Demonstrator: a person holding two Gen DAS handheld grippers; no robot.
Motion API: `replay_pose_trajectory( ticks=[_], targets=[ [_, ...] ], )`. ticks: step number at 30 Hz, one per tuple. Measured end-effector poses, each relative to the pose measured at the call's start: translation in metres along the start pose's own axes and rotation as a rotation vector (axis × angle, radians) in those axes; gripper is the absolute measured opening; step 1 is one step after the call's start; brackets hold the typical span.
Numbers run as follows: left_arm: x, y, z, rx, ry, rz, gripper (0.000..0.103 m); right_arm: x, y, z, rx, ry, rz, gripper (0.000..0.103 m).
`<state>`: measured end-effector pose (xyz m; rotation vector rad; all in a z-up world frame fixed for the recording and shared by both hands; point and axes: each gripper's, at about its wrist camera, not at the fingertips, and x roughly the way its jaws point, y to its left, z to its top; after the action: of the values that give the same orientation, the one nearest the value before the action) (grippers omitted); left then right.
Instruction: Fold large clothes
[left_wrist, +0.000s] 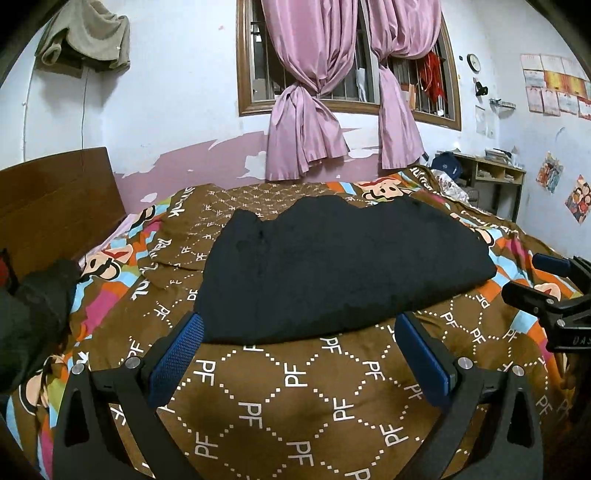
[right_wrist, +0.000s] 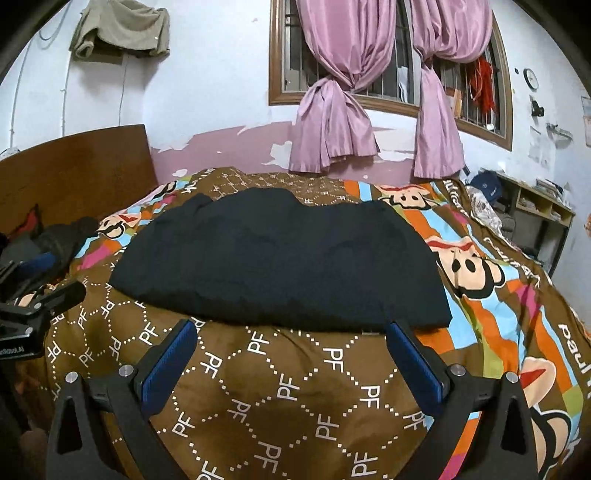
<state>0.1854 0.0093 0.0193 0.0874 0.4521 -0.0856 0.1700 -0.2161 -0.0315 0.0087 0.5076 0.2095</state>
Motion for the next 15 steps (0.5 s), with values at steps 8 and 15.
replay_pose_trajectory(
  ticks=[8,15],
  targets=[
    [0.0057,-0.0020,-0.0066,0.022,0.026,0.004,0.101,0.0021,-0.0034,-0.0022,0.015,0.019,-0.003,0.103],
    [0.0054,-0.0032,-0.0073,0.028,0.030,-0.006,0.101,0.0051,-0.0047,-0.0024,0.030,0.038,-0.013,0.103]
  ],
)
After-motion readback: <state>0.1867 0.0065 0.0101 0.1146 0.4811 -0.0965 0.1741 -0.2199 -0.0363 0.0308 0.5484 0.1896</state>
